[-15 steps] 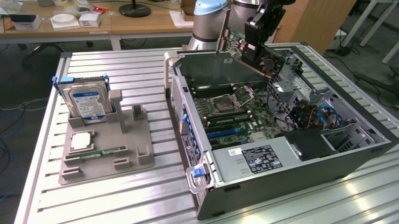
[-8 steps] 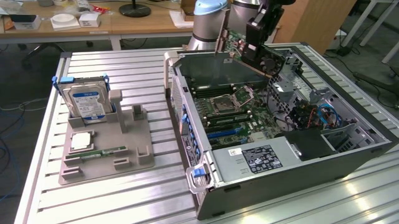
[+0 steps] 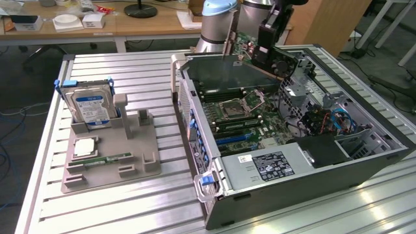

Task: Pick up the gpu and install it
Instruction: 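Insert the gpu into the slot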

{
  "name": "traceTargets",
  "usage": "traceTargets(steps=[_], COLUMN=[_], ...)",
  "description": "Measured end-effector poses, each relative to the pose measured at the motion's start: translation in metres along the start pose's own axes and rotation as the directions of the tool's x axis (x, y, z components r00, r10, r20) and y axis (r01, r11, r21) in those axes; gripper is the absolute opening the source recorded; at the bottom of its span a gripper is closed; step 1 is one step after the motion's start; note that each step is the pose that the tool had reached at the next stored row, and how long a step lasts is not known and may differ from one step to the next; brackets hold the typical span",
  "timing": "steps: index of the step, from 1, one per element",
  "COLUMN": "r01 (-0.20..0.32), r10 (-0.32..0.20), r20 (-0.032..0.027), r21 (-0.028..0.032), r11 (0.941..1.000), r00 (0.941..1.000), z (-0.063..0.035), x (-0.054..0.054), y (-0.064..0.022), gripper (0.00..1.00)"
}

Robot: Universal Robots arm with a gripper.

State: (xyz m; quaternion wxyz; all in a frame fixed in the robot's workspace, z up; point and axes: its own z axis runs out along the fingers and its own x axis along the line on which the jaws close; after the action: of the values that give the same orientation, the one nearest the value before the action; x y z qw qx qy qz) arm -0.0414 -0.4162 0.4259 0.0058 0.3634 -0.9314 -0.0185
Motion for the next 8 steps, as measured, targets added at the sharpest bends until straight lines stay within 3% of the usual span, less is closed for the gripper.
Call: traceTargets(steps=[8], r01=[0.089], r10=[-0.089], r20=[-0.0027], r21=[-0.001], r11=[0.996], r00=[0.996], z=[0.0], x=[0.0], y=[0.0], gripper=[0.27])
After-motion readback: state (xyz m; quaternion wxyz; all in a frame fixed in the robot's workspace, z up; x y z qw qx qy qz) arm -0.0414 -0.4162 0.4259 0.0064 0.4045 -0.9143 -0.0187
